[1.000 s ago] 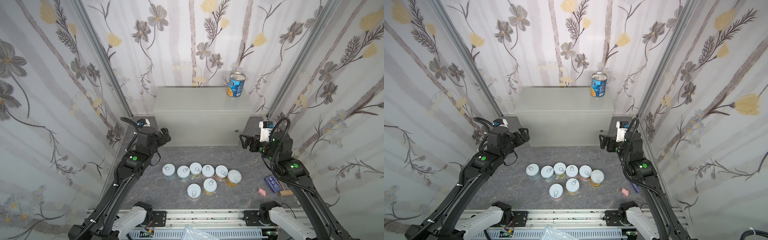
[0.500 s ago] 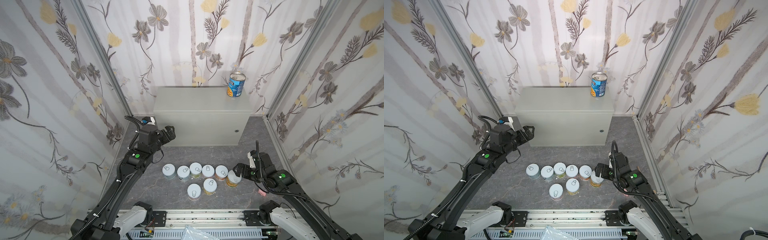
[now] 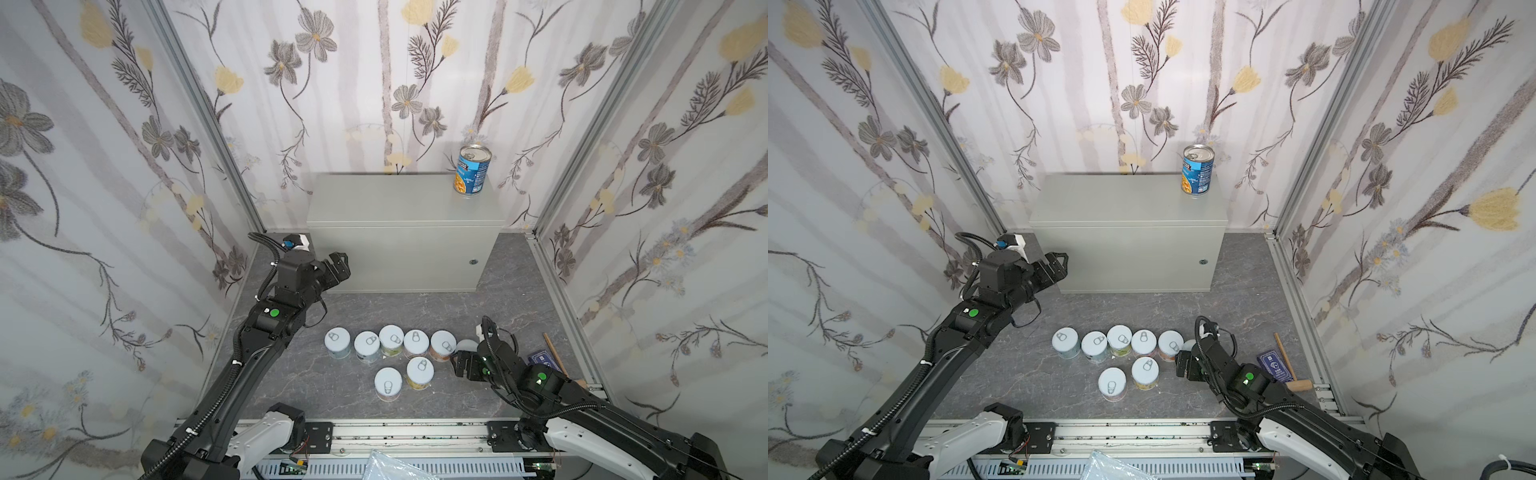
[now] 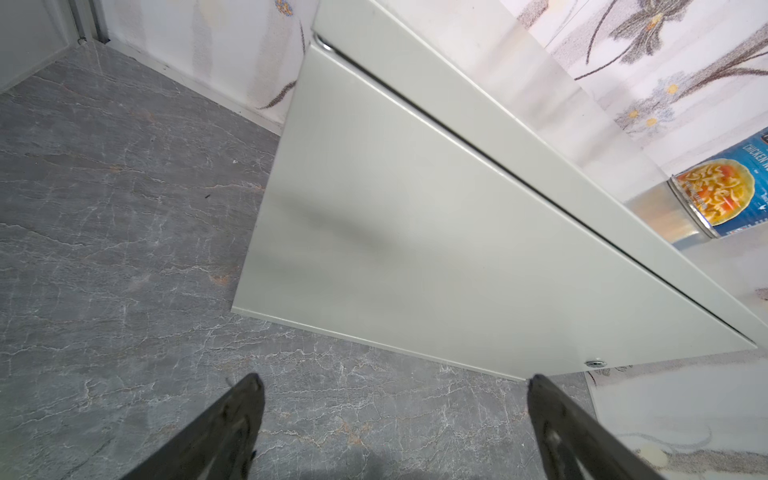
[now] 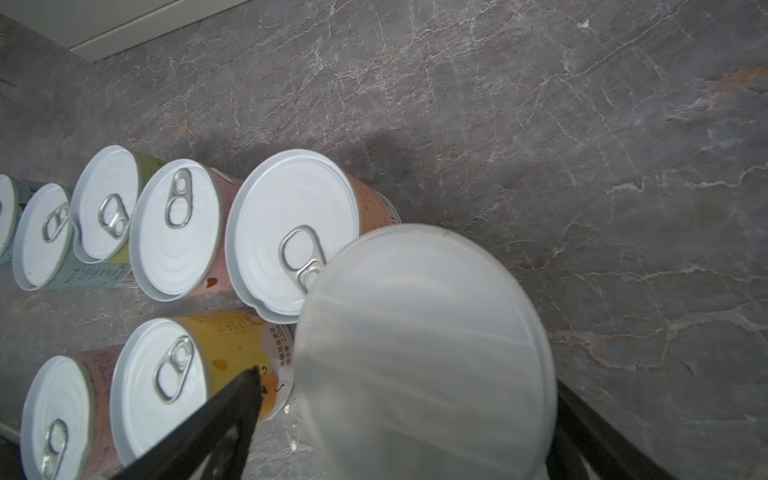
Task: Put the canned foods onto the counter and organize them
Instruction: 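Move the right gripper down to the green-labelled can among the cans, then grasp the green-labelled can with the right gripper while the left gripper moves toward the cans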
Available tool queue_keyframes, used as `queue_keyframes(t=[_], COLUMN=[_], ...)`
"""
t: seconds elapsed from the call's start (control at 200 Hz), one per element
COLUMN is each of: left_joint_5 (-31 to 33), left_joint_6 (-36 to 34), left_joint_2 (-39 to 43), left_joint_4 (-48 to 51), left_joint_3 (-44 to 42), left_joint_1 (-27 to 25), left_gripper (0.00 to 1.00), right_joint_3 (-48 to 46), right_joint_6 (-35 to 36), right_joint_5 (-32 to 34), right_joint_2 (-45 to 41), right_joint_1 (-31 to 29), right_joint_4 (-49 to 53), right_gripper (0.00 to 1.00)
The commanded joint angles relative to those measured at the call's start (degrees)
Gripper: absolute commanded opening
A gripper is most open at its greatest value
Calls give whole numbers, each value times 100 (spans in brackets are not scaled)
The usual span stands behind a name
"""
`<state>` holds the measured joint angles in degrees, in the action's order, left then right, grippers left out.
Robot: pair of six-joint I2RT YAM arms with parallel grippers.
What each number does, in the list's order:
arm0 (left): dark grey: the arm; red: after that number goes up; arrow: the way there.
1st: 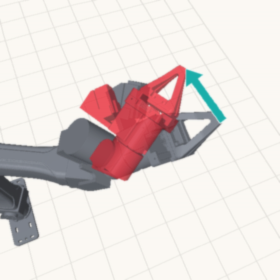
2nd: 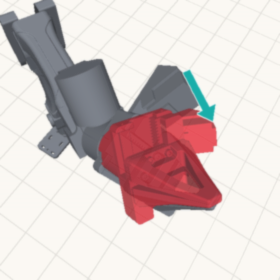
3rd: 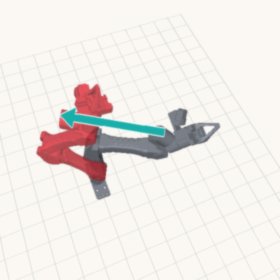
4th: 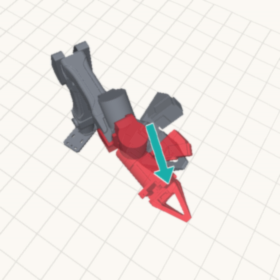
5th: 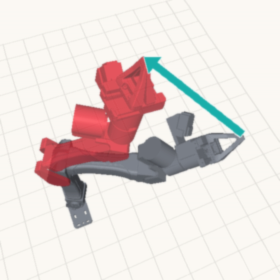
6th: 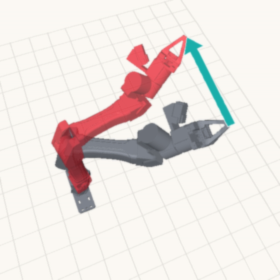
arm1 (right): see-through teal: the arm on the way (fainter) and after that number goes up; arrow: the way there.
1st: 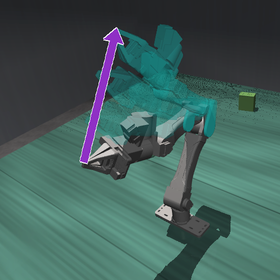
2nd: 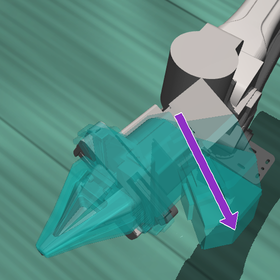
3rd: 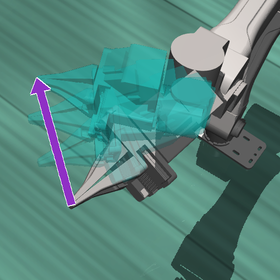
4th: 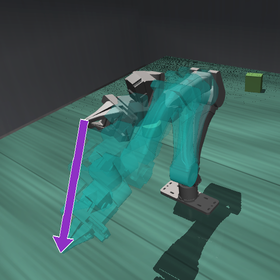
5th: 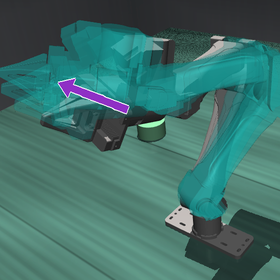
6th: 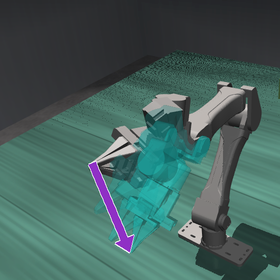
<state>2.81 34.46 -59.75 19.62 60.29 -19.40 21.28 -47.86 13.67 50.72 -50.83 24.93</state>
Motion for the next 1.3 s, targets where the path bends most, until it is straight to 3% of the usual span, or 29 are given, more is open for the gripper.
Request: queue_keyframes(t=[0.0,0.22,0.36,0.565,0.779,0.999,1.149,1.294], left_joint_5=[201,352,439,456,348,311,-185,-1199], left_joint_6=[-66,-88,-71,-33,4,-22,-211,-533], left_joint_2=[89,182,259,296,235,270,168,-57], left_joint_4=[3,81,104,79,25,90,17,-220], left_joint_3=[-69,-129,-156,-211,-220,-228,-220,-231], left_joint_1=[6,6,6,6,6,4,6,-34], left_gripper=[100,100,100,100,100,100,100,100], right_joint_3=[-224,-632,-755,-960,-969,-877,-852,-802], right_joint_6=[-332,-408,-699,-494,32,1,22,252], right_joint_5=[921,1296,1923,2349,2451,2367,2394,2503], right_joint_2=[41,411,521,383,756,1542,2093,2538], right_joint_1=[-356,-716,-780,-725,-510,-366,-318,-279], right_joint_4=[-719,-1202,-1129,-1503,-2377,-2732,-3031,-3416], right_gripper=[100,99,87,86,87,90,90,88])
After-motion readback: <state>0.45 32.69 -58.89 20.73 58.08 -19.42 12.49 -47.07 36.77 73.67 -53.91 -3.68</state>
